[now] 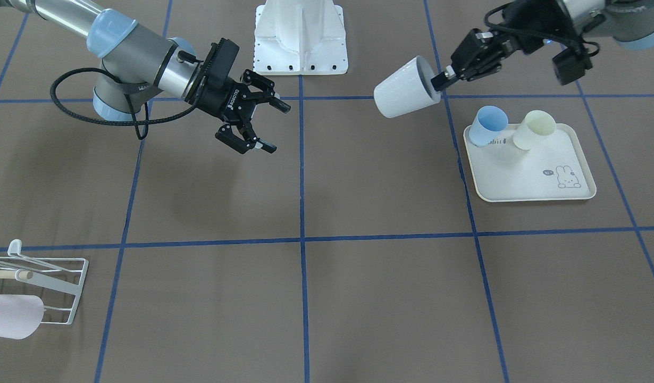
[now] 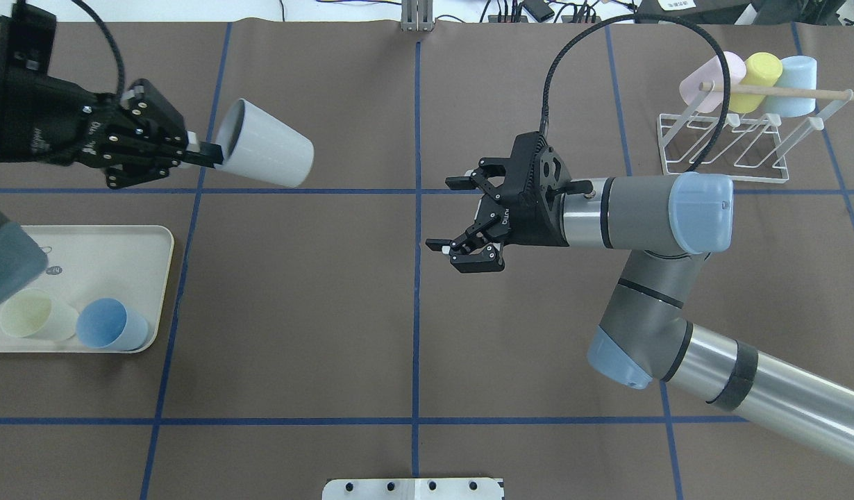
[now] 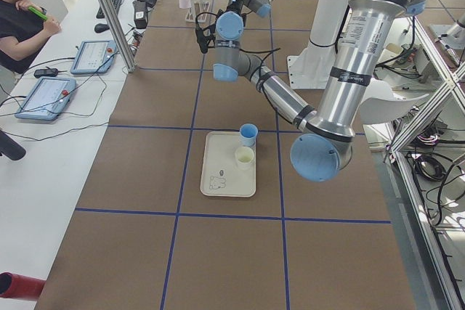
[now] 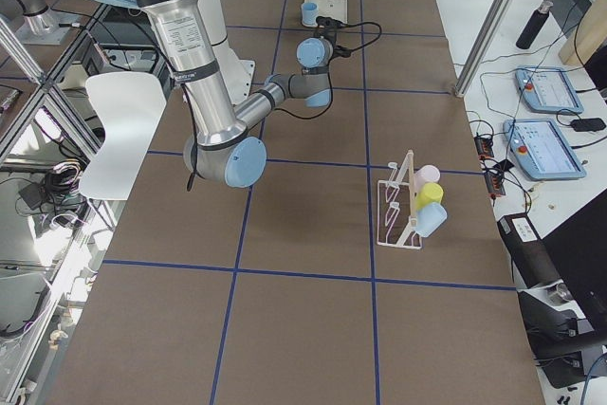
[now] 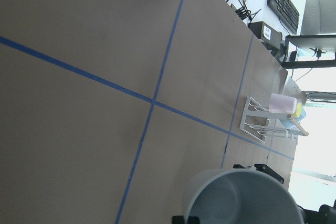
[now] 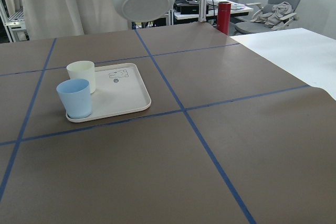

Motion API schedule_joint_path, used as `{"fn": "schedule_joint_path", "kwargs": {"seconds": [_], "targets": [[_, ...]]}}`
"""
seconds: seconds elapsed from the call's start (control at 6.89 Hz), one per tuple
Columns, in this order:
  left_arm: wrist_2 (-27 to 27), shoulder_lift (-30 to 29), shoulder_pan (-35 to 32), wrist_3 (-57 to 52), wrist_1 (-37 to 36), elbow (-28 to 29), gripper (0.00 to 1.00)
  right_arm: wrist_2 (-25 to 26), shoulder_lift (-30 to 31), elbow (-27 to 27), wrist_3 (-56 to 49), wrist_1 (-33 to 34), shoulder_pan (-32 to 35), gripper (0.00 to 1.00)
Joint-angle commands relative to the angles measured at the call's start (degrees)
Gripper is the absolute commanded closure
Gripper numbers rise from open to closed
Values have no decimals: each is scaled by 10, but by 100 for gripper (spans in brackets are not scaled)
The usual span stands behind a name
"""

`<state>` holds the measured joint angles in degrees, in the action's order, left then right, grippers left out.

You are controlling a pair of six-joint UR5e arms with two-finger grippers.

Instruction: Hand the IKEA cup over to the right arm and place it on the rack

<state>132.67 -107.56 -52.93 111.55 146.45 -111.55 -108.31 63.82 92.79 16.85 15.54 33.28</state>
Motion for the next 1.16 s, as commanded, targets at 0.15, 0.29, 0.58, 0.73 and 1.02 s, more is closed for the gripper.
{"fn": "schedule_joint_path", "kwargs": {"seconds": [0.15,0.29,0.58,0.73,1.02], "targets": [[-110,-56,112,30,1,40,100,8,-2,-14,-2,-50,-24,2],[-110,-66,117,30,0,53,100,8,-3,-14,-2,-52,-24,2],[-120,-77,142,29,0,63,100,8,-5,-14,-2,-53,-24,2],[-131,-84,156,28,0,71,100,8,-5,-14,-2,-53,-24,2],[-132,-85,166,25,-1,76,100,8,-5,-13,-2,-53,-24,2]]}}
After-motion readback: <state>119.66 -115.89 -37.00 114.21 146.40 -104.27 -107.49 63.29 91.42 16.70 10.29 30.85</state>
